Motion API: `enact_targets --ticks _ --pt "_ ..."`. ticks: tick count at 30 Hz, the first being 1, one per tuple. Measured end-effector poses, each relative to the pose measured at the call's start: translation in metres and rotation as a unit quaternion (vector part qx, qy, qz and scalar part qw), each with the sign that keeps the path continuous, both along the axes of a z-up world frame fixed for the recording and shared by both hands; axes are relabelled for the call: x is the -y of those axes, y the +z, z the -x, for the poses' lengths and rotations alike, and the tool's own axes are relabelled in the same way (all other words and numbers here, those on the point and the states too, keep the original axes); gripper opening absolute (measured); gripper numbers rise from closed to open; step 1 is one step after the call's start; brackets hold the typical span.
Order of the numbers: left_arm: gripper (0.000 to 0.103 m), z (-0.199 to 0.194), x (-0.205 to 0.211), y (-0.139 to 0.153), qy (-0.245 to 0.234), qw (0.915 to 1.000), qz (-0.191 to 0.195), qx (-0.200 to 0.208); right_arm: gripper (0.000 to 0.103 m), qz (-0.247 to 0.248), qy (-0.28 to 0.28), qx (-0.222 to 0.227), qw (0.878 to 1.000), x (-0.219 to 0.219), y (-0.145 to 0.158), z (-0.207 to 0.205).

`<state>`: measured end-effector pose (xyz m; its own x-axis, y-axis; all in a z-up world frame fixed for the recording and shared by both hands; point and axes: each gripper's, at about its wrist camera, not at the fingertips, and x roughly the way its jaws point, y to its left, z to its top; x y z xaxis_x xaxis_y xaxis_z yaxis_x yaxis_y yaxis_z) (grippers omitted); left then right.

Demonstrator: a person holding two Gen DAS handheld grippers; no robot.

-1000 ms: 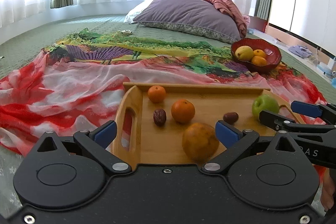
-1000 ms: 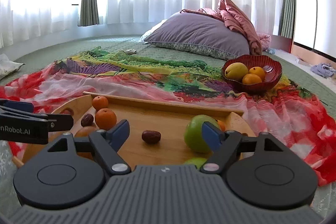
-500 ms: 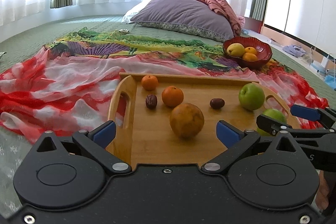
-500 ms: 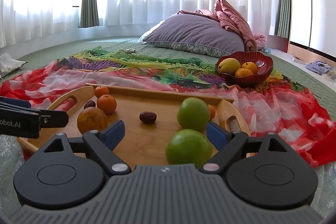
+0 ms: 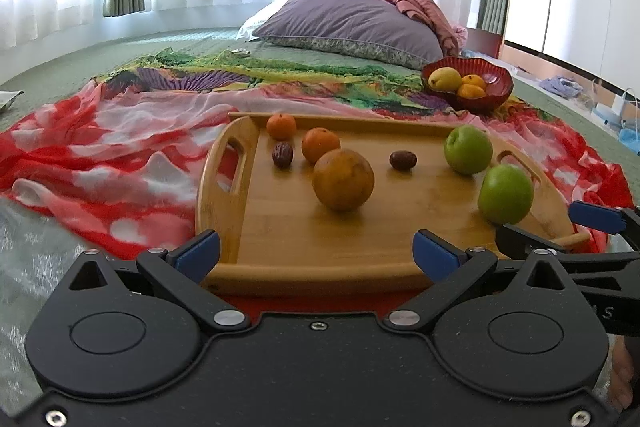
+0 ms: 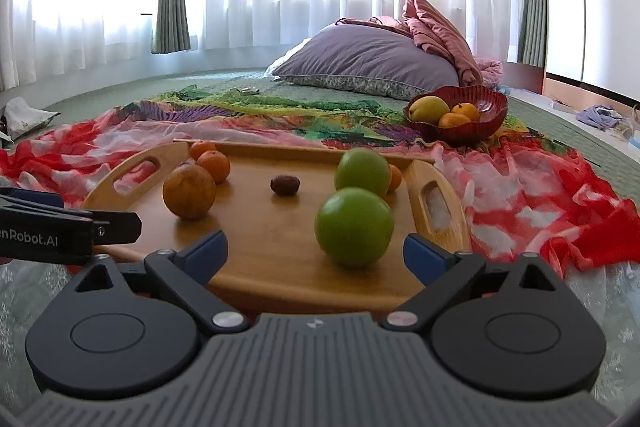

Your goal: Organize fruits

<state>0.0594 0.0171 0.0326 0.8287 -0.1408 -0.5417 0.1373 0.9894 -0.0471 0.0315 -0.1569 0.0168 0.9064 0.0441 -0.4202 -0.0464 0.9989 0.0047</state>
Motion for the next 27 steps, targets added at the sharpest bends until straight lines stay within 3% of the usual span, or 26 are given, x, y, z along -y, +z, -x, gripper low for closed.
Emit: enact_targets --ticks 12,21,27 --pt "0.103 0.010 0.003 -0.019 0.009 0.9996 -0.021 -0.014 0.103 -0.005 -0.013 -0.017 1.000 0.006 -0.020 0.016" --pt "0.103 0.001 0.001 -0.037 0.018 0.9985 -0.022 -0.048 0.103 -0.002 -0.019 -0.037 0.999 0.007 -0.034 0.012" --pt "0.103 -0.003 0.007 -0.044 0.019 0.9973 -0.046 -0.055 0.103 -0.004 -0.021 -0.053 0.998 0.007 -0.044 0.007"
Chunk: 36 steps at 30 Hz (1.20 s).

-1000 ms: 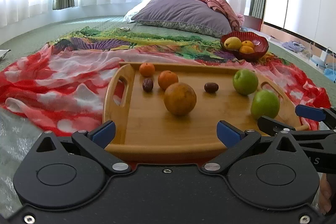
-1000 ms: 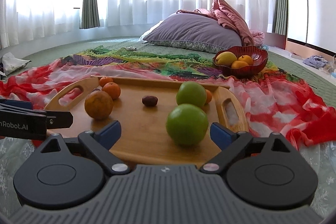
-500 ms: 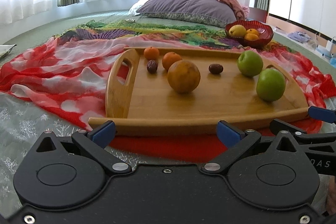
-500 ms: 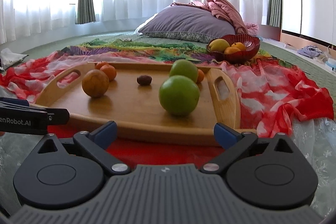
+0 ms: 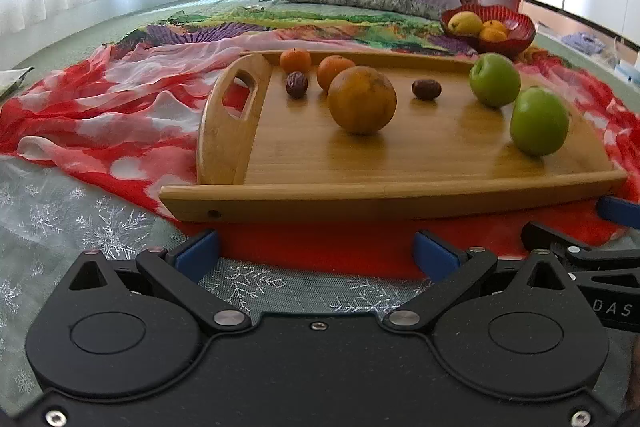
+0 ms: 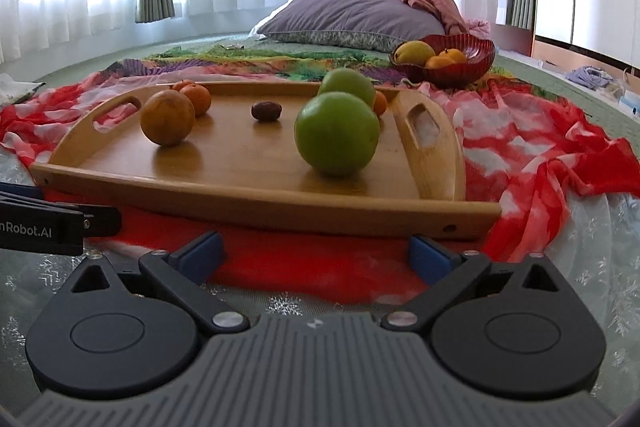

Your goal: Organize fruits

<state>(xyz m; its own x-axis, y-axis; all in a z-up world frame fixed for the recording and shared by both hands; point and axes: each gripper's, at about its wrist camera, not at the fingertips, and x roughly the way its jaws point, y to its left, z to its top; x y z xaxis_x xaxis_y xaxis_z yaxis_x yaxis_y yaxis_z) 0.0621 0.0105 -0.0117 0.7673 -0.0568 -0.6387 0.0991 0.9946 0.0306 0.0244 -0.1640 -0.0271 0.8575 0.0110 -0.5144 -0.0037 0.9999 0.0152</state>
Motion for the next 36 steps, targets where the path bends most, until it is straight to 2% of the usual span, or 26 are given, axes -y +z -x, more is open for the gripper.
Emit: enact_targets --ticks 8,36 --pt "0.103 -0.0076 0.0009 -0.0026 0.008 0.9999 0.001 -0.008 0.103 0.023 0.000 0.003 1.000 -0.0077 -0.0060 0.0011" --pt "0.103 -0.0095 -0.0001 -0.0050 0.020 0.9998 0.000 -0.009 0.103 0.027 -0.002 0.004 1.000 -0.0083 -0.0062 0.0016"
